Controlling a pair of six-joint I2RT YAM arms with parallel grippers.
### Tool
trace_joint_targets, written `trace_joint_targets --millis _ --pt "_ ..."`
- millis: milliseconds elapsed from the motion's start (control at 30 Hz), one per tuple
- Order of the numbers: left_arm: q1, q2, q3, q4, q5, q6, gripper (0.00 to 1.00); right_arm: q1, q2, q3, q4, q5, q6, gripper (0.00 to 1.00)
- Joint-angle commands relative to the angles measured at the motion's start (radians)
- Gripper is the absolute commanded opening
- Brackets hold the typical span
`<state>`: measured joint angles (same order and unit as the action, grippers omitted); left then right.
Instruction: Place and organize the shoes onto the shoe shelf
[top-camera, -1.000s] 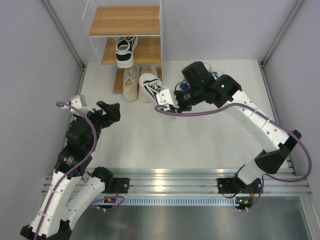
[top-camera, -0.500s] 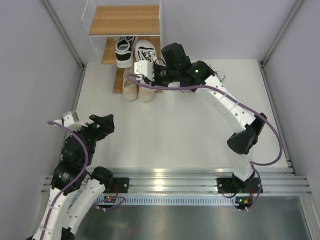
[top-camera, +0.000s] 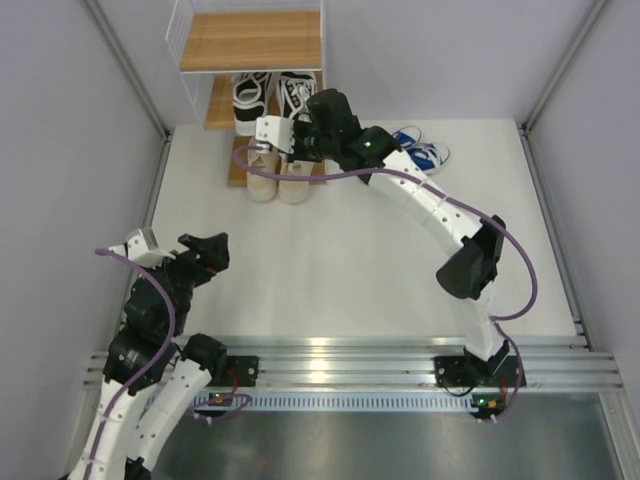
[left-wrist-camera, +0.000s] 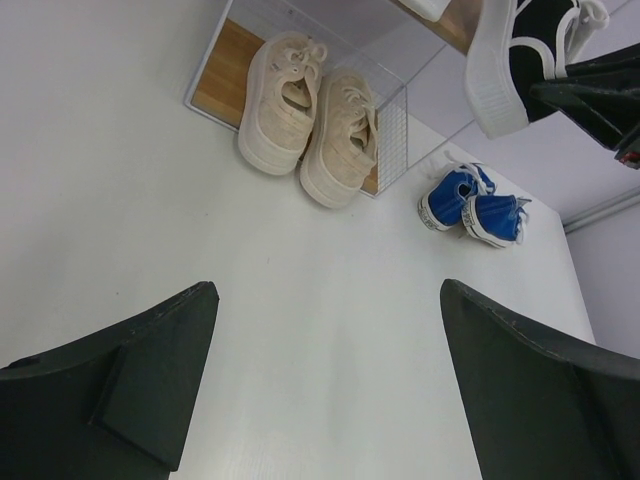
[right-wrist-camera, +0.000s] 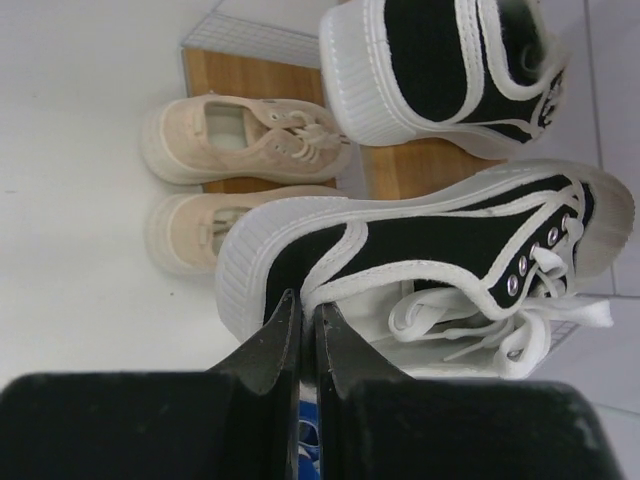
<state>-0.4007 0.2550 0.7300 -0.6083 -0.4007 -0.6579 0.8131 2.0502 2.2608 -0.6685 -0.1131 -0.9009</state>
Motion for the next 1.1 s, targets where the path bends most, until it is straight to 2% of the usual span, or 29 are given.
trace_joint_targets --millis 0,167,467,667,900,933,1067 --pt "0.003 -0.011 -0.006 0.005 0.017 -0.014 0.98 -0.015 -0.005 0.071 0.201 0.053 -0.075 0.0" --pt "0.003 -0.011 -0.006 0.005 0.019 -0.016 0.98 -0.014 0.002 0.065 0.251 0.033 -0.136 0.0" --pt "0.003 -0.011 -0.003 0.005 0.022 -0.02 0.98 -0.02 0.073 0.085 0.354 0.102 -0.207 0.0" --pt "0.003 -0.014 -0.004 0.005 0.023 -0.023 0.98 -0.029 0.096 0.086 0.365 0.109 -0.228 0.05" --pt "0.005 -0.011 -0.007 0.004 0.026 -0.028 0.98 -0.042 0.084 0.05 0.362 0.109 -0.224 0.25" --pt "0.003 -0.011 -0.007 0.005 0.026 -0.029 0.98 -0.042 0.079 0.042 0.363 0.109 -0.224 0.34" --pt "0.003 -0.011 -0.006 0.005 0.028 -0.029 0.98 -0.042 0.042 -0.003 0.377 0.107 -0.216 0.51"
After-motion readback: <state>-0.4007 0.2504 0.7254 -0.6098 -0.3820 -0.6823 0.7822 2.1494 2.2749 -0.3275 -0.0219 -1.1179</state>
